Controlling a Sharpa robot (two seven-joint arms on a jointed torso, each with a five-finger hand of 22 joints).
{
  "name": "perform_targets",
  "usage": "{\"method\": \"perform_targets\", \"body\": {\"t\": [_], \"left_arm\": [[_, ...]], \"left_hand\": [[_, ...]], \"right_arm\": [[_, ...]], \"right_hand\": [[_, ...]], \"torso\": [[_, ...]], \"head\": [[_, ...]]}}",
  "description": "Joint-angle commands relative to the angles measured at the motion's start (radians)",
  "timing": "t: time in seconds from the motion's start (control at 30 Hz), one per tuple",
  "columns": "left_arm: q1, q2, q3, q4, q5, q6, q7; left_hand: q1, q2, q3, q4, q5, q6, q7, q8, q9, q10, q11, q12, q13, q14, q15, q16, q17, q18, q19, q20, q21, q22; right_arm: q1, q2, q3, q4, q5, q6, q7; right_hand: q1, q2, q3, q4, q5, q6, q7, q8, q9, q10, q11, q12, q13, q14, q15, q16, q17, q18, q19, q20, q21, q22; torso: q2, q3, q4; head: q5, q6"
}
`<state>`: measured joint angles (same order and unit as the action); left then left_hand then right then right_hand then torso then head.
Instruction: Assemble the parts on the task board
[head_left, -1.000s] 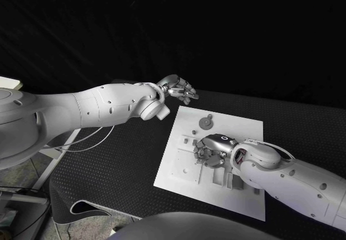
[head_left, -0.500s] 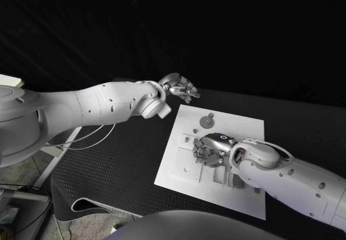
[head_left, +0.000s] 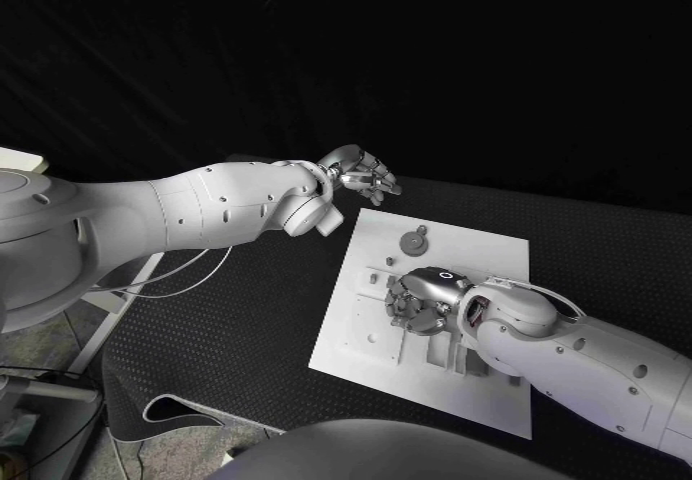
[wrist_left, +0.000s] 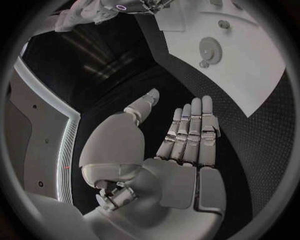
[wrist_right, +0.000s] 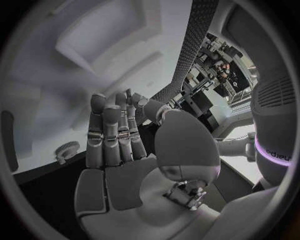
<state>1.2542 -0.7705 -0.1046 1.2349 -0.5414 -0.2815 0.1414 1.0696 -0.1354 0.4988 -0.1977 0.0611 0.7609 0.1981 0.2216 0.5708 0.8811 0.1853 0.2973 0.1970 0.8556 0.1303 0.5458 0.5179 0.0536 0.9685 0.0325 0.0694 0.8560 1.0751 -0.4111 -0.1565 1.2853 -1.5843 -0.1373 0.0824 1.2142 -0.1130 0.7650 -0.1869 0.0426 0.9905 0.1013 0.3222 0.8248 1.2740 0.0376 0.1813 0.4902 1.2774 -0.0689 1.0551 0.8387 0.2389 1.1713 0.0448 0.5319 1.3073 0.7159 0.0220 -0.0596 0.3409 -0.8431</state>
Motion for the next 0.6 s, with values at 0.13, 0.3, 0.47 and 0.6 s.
{"method": "perform_targets", "body": {"t": [0.13,0.3,0.47,0.6], "left_arm": [[0.002,0.0,0.001,0.002,-0.005,0.002,0.008],[0.002,0.001,0.001,0.003,-0.005,0.002,0.008],[0.003,0.0,0.001,0.003,-0.005,0.002,0.007],[0.003,0.0,0.001,0.002,-0.005,0.002,0.007]], "left_hand": [[0.007,0.0,-0.003,0.002,-0.004,0.0,0.021,0.004,-0.001,0.001,0.0,0.003,-0.002,0.007,-0.002,-0.006,0.002,0.02,0.006,-0.003,0.001,-0.001],[0.008,0.0,-0.003,0.002,-0.004,-0.001,0.021,0.004,-0.001,0.0,0.0,0.003,-0.002,0.007,-0.002,-0.007,0.002,0.02,0.006,-0.003,0.001,-0.002],[0.008,0.0,-0.003,0.002,-0.004,-0.001,0.021,0.004,-0.002,0.0,0.0,0.003,-0.003,0.007,-0.002,-0.007,0.003,0.02,0.006,-0.003,0.001,-0.002],[0.008,0.0,-0.003,0.002,-0.004,-0.001,0.021,0.004,-0.002,0.0,0.0,0.004,-0.003,0.007,-0.002,-0.007,0.003,0.02,0.006,-0.003,0.001,-0.002]], "right_arm": [[-0.003,0.005,-0.001,-0.003,-0.012,0.017,-0.009],[-0.003,0.006,-0.002,-0.005,-0.014,0.019,-0.011],[-0.004,0.011,-0.003,-0.008,-0.035,0.009,-0.023],[-0.004,0.017,-0.007,-0.006,-0.069,0.018,-0.037]], "right_hand": [[0.014,0.023,0.102,-0.105,0.005,-0.001,0.006,0.003,0.002,-0.007,-0.002,0.002,0.002,0.002,-0.007,-0.003,0.001,0.023,-0.001,-0.01,-0.002,0.021],[0.014,0.023,0.102,-0.105,0.005,-0.001,0.006,0.003,0.002,-0.008,-0.002,0.001,0.002,0.002,-0.007,-0.003,0.001,0.023,-0.001,-0.01,-0.002,0.021],[0.014,0.023,0.102,-0.105,0.005,-0.001,0.006,0.002,0.003,-0.008,-0.002,0.001,0.003,0.002,-0.007,-0.003,0.001,0.023,-0.001,-0.01,-0.002,0.021],[0.014,0.022,0.102,-0.105,0.005,-0.001,0.006,0.002,0.003,-0.008,-0.002,0.001,0.004,0.002,-0.007,-0.003,0.002,0.023,-0.001,-0.01,-0.001,0.021]], "torso": [[0.0,-0.0004,-0.0011],[0.001,-0.0007,-0.0007],[0.001,-0.0001,-0.0005],[0.0,0.0007,-0.0007]], "head": [[-0.003,0.0],[0.0,-0.002],[0.0,-0.005],[0.0,-0.005]]}}
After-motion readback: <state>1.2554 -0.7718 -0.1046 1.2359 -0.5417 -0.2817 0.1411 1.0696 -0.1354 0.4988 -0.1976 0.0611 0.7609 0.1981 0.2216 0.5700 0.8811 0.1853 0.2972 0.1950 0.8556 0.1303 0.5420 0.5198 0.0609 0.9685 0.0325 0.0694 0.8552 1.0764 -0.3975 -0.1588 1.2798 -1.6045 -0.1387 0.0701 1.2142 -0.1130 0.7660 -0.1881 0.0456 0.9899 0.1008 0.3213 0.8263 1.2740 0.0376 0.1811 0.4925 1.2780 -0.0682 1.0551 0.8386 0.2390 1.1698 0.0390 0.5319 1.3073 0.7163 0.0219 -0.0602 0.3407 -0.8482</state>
